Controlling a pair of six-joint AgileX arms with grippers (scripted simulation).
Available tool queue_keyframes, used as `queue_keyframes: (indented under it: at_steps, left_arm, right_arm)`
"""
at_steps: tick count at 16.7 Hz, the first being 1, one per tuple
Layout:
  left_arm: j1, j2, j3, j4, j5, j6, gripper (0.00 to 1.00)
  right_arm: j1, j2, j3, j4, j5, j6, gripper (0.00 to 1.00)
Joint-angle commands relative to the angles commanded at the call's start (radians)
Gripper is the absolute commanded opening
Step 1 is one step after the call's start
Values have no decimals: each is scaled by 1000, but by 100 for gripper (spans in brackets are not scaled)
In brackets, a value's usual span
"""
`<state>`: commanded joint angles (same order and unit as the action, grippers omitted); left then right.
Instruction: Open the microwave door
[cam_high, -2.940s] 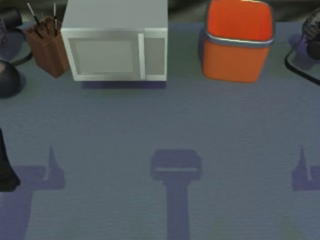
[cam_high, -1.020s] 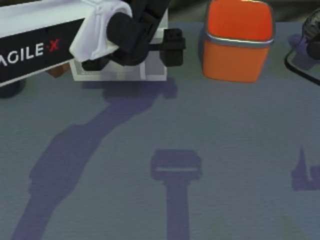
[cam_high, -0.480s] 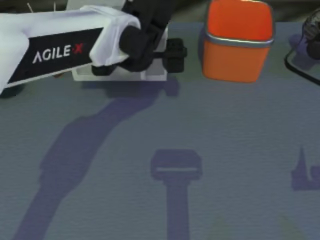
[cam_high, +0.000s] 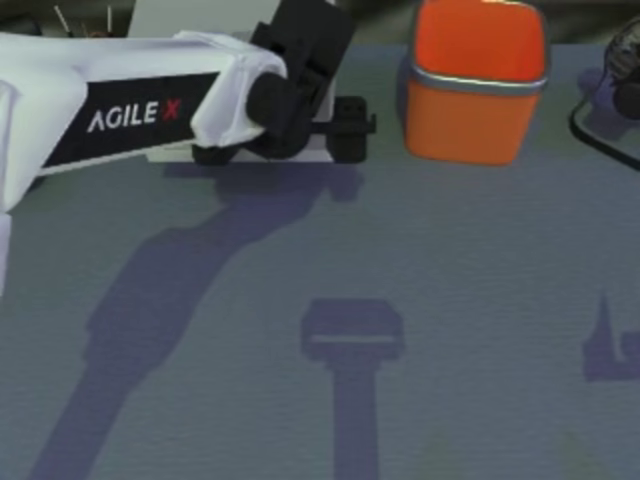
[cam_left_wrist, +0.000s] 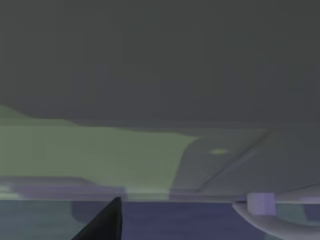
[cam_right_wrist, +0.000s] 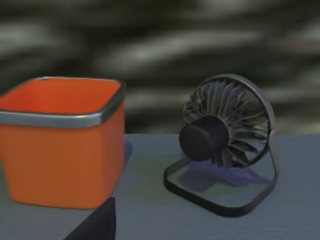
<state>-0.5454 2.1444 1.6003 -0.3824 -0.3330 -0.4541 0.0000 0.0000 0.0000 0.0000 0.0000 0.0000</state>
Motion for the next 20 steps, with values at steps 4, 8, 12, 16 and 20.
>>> queue_keyframes:
  at_steps: [4, 8, 12, 16, 20]
  left_arm:
    - [0, 0, 0, 0, 0, 0, 55]
    - [0, 0, 0, 0, 0, 0, 25]
    - [0, 0, 0, 0, 0, 0, 0]
    - [0, 0, 0, 0, 0, 0, 0]
    - [-36, -27, -50, -8, 17, -4, 0]
  right_arm:
    - [0, 0, 0, 0, 0, 0, 100]
    - [0, 0, 0, 0, 0, 0, 100]
    - [0, 0, 0, 0, 0, 0, 100]
    - [0, 0, 0, 0, 0, 0, 100]
    - [0, 0, 0, 0, 0, 0, 100]
